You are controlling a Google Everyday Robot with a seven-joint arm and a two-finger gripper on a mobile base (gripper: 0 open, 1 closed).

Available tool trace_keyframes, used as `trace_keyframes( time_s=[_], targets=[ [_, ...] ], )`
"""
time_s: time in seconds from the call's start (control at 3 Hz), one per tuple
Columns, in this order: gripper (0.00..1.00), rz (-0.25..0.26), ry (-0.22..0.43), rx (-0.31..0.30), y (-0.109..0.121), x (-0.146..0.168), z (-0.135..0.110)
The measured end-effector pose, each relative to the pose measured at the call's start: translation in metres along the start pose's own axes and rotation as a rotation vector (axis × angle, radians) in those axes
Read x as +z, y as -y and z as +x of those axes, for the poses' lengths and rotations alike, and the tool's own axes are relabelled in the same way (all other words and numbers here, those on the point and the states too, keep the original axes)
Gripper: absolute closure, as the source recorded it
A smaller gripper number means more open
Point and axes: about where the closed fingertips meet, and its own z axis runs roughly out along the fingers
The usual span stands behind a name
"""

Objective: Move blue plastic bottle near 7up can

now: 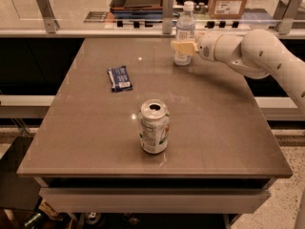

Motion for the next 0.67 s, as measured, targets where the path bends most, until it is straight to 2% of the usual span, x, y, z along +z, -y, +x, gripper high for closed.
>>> trace_keyframes(
  time_s=[0.33,0.67],
  targets=[
    [0.87,-0.08,0.06,0.035,0.006,0.003,-0.002],
    [1.0,-0.222,0.117,0.07,-0.011,-0.016,-0.025]
  ],
)
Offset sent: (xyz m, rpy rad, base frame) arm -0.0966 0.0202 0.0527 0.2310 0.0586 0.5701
